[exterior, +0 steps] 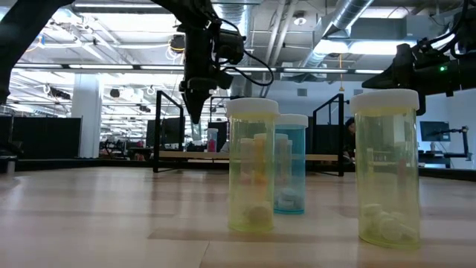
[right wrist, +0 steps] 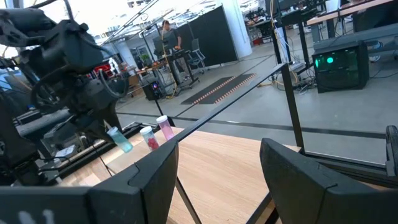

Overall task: Pick and place medicine bottles onto shelf by color
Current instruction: Put the green pill bottle on the shelf

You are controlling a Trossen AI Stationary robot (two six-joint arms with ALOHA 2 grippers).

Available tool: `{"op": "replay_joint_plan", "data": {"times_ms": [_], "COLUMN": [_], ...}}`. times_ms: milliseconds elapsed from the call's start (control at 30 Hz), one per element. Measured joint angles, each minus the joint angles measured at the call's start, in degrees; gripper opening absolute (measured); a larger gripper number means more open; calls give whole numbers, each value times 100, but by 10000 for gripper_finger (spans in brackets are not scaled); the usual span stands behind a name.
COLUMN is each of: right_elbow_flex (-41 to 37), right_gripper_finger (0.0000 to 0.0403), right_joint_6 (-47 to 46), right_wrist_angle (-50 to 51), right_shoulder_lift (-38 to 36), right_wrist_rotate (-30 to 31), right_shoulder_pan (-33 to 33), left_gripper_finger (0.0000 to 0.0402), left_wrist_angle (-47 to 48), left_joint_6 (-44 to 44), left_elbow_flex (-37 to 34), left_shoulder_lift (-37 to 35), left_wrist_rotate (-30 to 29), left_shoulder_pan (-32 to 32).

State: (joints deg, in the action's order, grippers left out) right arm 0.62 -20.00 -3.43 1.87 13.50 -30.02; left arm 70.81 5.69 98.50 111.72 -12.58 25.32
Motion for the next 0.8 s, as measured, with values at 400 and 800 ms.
{"op": "replay_joint_plan", "data": {"times_ms": [400, 800], "right_elbow_flex": [0, 0], "right_gripper_finger": [249, 249], "right_joint_6": [1, 0], "right_wrist_angle": [1, 0], "right_shoulder_lift": [0, 0], "right_wrist_rotate": [2, 2], "right_shoulder_pan": [0, 0], "left_gripper_finger": [121, 121], "left_wrist_angle": [-279, -186], "left_joint_6": [814, 1175], "left_elbow_flex": [-72, -72], "left_shoulder_lift": [-4, -4], "left_wrist_rotate": [-241, -102], "left_shoulder_pan": [149, 255]}}
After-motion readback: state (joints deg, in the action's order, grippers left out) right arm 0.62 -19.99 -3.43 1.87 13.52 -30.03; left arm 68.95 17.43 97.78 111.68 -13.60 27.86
